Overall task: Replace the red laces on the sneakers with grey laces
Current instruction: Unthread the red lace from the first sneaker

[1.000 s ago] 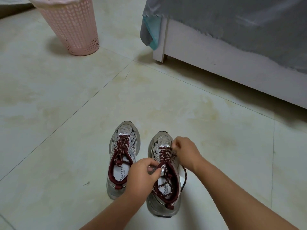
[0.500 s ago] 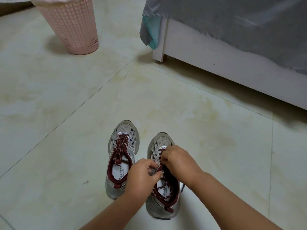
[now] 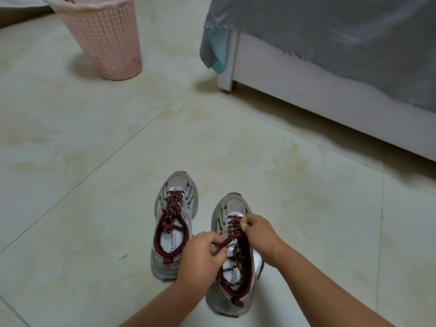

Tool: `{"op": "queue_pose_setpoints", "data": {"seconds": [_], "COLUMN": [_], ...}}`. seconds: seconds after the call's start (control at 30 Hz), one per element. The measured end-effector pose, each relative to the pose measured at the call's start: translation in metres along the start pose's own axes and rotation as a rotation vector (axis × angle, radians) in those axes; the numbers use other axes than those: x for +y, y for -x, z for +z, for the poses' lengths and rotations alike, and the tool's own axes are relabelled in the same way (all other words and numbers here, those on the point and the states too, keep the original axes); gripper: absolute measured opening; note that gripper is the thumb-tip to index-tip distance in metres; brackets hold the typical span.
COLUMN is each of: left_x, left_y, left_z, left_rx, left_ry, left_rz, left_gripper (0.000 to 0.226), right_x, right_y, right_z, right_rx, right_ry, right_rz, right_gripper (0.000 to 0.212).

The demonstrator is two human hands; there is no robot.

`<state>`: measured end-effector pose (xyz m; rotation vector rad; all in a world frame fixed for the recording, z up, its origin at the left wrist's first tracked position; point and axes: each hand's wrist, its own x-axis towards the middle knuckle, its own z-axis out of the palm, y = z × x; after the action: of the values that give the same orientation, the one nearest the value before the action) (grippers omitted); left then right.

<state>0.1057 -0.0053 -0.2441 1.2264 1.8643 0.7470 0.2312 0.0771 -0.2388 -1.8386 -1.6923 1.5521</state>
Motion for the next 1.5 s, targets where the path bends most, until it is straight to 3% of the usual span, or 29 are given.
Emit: {"op": "queue_pose_setpoints", "data": {"seconds": [0.1, 0.2, 0.3, 0.43, 0.53, 0.67, 0.8, 0.87, 0.97, 1.07, 1.2, 1.33, 1.5], "left_x": [0.0, 0.0, 0.001, 0.002, 0.002, 0.001, 0.003, 0.004, 0.004, 0.003, 0.003, 0.002, 0.002], "left_y": [0.003, 0.002, 0.003, 0.001, -0.003, -0.005, -0.007, -0.007, -0.006, -0.006, -0.008, -0.009, -0.008], "left_z": [0.0, -0.001, -0.001, 0.0, -0.001, 0.0, 0.001, 0.001, 0.001, 0.003, 0.004, 0.005, 0.005], "left_rx": [0.007, 0.004, 0.0, -0.008, 0.001, -0.009, -0.015, -0.016, -0.022, -0.023, -0.026, -0.024, -0.026], "left_ry": [-0.035, -0.045, -0.028, -0.02, -0.033, -0.055, -0.119, -0.136, -0.08, -0.064, -0.005, -0.002, 0.017], "left_rz": [0.015, 0.002, -0.019, -0.019, -0.022, -0.028, 0.007, 0.015, -0.005, -0.025, -0.072, -0.094, -0.08], "left_gripper": [0.007, 0.008, 0.008, 0.008, 0.006, 0.013, 0.019, 0.018, 0.021, 0.024, 0.017, 0.016, 0.021], "right_x": [-0.01, -0.016, -0.013, -0.004, -0.002, -0.009, -0.011, -0.01, -0.011, -0.01, -0.01, -0.01, -0.006], "right_y": [0.005, 0.006, 0.006, 0.003, 0.006, 0.006, 0.004, 0.002, -0.002, -0.002, 0.002, 0.005, 0.006], "right_z": [-0.002, 0.0, 0.004, 0.004, 0.002, 0.0, 0.007, 0.006, -0.005, -0.009, -0.005, 0.003, 0.003], "right_rx": [-0.067, -0.113, -0.048, 0.071, 0.062, -0.059, 0.014, 0.124, 0.264, 0.213, 0.019, -0.055, 0.085], "right_ry": [0.074, 0.323, 0.457, 0.187, -0.017, 0.138, 0.325, 0.211, -0.159, -0.122, -0.064, 0.102, -0.324], "right_rz": [-0.082, -0.216, -0.225, -0.099, -0.054, -0.192, -0.213, -0.153, -0.029, -0.01, -0.121, -0.168, 0.02], "right_gripper": [0.021, 0.017, 0.015, 0.03, 0.034, 0.008, 0.008, 0.015, 0.021, 0.019, 0.003, 0.018, 0.028]}}
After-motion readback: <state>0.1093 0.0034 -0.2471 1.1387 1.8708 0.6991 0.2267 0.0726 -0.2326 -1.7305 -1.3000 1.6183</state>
